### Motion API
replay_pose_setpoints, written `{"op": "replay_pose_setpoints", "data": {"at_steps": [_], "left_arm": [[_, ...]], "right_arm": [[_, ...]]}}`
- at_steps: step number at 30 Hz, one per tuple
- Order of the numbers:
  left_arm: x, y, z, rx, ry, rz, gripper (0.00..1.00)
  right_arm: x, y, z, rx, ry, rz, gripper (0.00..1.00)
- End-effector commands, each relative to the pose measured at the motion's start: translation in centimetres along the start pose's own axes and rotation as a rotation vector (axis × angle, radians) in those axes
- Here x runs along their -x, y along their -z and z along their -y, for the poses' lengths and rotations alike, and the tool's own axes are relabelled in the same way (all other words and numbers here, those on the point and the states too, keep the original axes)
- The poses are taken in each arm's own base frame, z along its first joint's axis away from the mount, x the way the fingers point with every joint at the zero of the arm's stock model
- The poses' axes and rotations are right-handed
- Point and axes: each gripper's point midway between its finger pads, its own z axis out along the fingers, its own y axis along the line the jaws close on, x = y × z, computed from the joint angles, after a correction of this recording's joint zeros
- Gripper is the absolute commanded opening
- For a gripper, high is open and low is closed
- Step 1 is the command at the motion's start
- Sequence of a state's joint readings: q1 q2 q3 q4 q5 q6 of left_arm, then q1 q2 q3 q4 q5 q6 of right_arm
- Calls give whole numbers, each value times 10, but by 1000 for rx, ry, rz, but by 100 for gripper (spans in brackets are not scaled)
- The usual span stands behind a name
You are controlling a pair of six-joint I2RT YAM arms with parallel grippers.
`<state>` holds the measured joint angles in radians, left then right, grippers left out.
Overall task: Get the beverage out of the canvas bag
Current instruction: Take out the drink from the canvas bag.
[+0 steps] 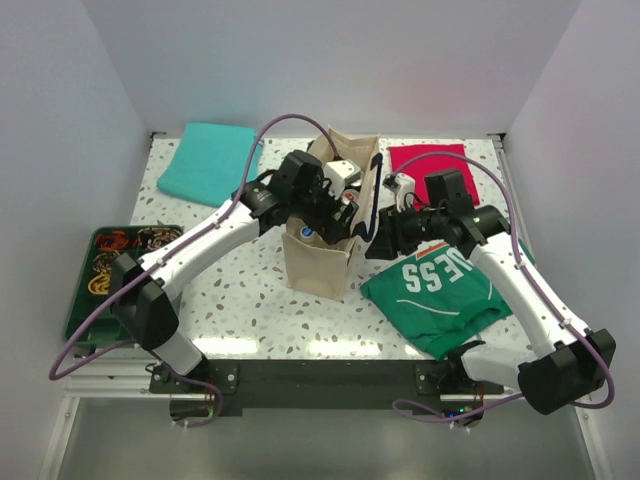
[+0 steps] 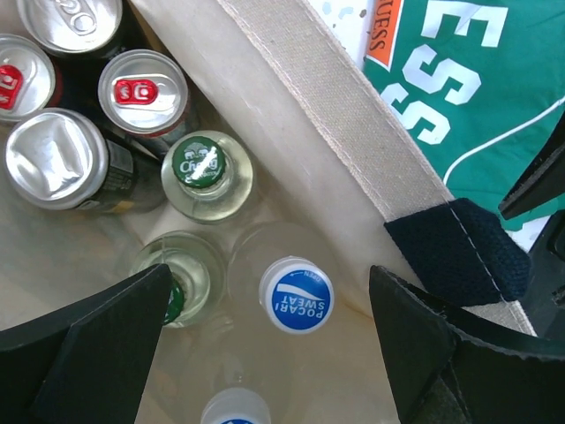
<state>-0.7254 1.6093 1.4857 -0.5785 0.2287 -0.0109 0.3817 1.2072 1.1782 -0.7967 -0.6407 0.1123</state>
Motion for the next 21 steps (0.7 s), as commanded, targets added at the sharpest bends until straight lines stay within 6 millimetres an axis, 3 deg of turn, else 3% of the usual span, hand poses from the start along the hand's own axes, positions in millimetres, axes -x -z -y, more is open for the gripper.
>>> {"op": "replay_pose_setpoints", "data": {"at_steps": [1,5,10,16,21], "left_arm": [[12,3,15,-63,-86,20,97],[10,2,17,-67,-105,4,92],[10,-3,20,-84,-116,-8,77],[6,-8,17,-75,-121,-32,75],[1,-10,17,-74,-122,-54,67]], "right_arm": [[17,9,-5,-23,33,61,48],[19,9,-4,-30,31,66,48],[22,8,-4,-32,23,72,48],[26,9,-5,-34,22,80,48],[28,10,-5,-40,24,88,48]]}}
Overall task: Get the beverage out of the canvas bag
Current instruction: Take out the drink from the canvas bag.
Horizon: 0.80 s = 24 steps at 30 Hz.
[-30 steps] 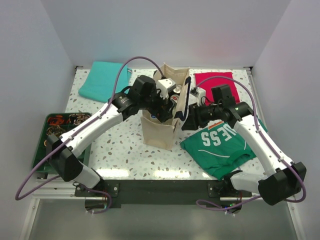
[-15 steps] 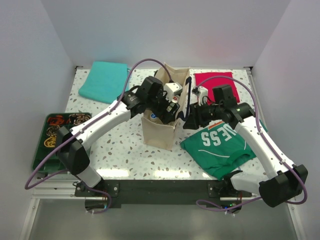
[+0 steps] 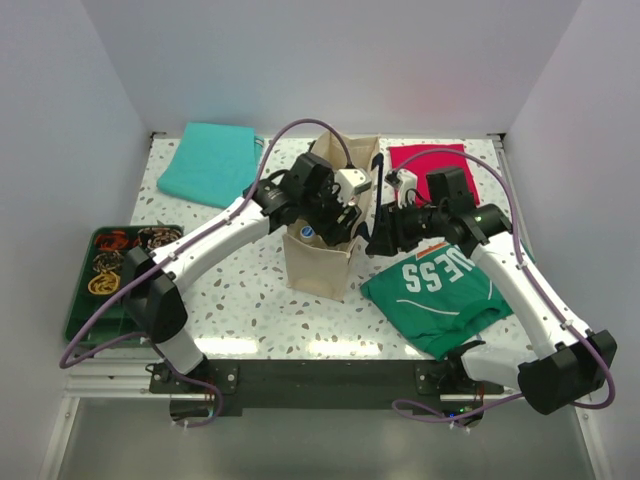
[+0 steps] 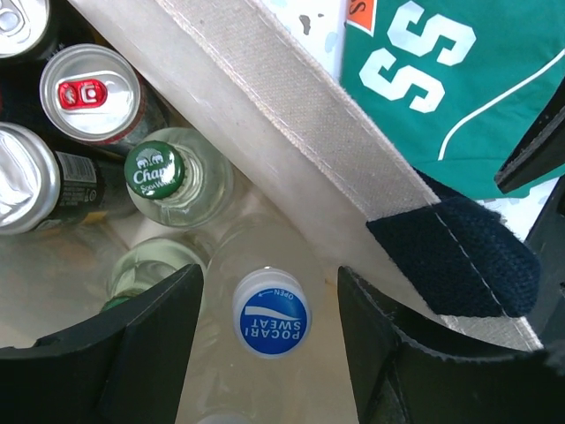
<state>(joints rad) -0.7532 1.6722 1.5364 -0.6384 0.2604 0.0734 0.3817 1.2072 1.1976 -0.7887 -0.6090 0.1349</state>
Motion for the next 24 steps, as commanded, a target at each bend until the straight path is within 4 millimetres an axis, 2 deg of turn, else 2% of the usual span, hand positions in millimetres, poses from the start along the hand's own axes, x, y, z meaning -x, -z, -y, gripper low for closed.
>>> {"op": "replay_pose_setpoints", "data": {"at_steps": [1,2,3,5,8,9,11,12,14,15,20,24], "left_arm": [[11,4,4,-13,-38,15,66],[10,4,5,-14,-37,13,65],[10,4,6,-19,-42,9,58],[10,6,7,-26,-48,6,56],[10,6,5,-14,-56,-1,45],[9,6,5,-14,-57,-2,36],[11,7,6,-15,-58,2,29],[12,6,6,-16,-57,4,21],[14,7,7,-16,-57,9,12],[14,7,8,-17,-53,12,1],[17,9,11,-16,-56,25,0],[30,18,12,0,-51,68,0]], "right_arm": [[19,7,-6,-11,31,64,48],[19,7,-6,-10,29,65,48],[19,7,-6,-12,27,66,48],[20,8,-6,-14,27,69,48],[21,8,-6,-17,31,73,48],[21,8,-5,-21,32,75,48],[21,8,-5,-22,32,73,47],[20,8,-5,-22,31,72,47],[21,8,-5,-21,33,77,47],[20,8,-4,-24,30,77,47],[21,7,-3,-29,30,84,47],[28,11,1,-69,30,118,47]]}}
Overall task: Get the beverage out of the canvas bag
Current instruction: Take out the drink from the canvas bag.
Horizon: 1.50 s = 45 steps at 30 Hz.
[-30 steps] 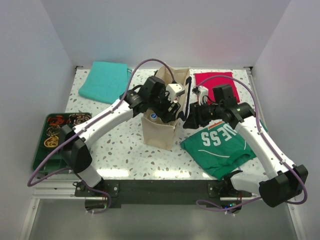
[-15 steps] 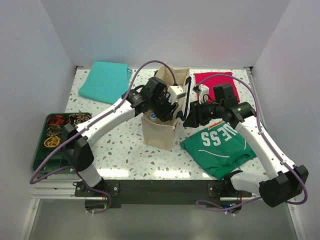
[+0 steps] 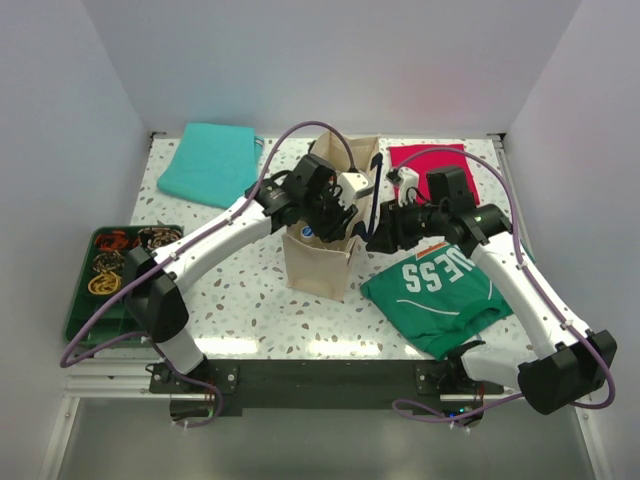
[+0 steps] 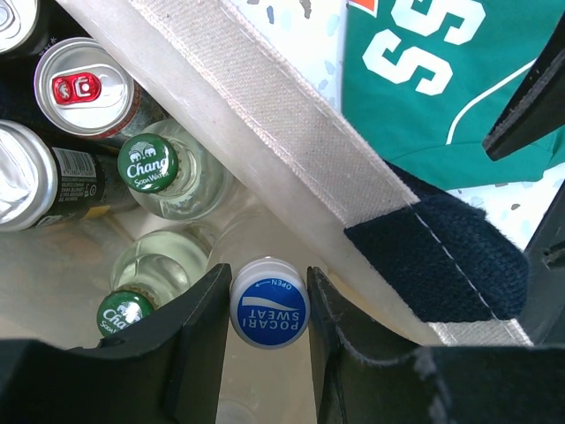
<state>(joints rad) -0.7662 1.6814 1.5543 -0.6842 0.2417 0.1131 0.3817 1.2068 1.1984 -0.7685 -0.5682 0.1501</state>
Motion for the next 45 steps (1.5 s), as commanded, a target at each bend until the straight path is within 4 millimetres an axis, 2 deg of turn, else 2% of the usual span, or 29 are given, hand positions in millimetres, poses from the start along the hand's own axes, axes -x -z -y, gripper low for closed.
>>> {"op": "replay_pose_setpoints", "data": {"at_steps": [1,6,15,27,45], "left_arm": [[41,23,7,6,-14,121,0],[56,39,4,37,-29,175,0],[80,61,-2,98,-34,251,0],[99,84,-5,137,-34,326,0],[125,120,-10,202,-38,429,0]], "right_arm": [[23,12,-3,-45,30,104,47],[34,18,9,-135,23,181,46],[39,14,16,-158,0,217,46],[49,7,19,-158,-13,248,46],[55,10,21,-179,-18,274,46]]}}
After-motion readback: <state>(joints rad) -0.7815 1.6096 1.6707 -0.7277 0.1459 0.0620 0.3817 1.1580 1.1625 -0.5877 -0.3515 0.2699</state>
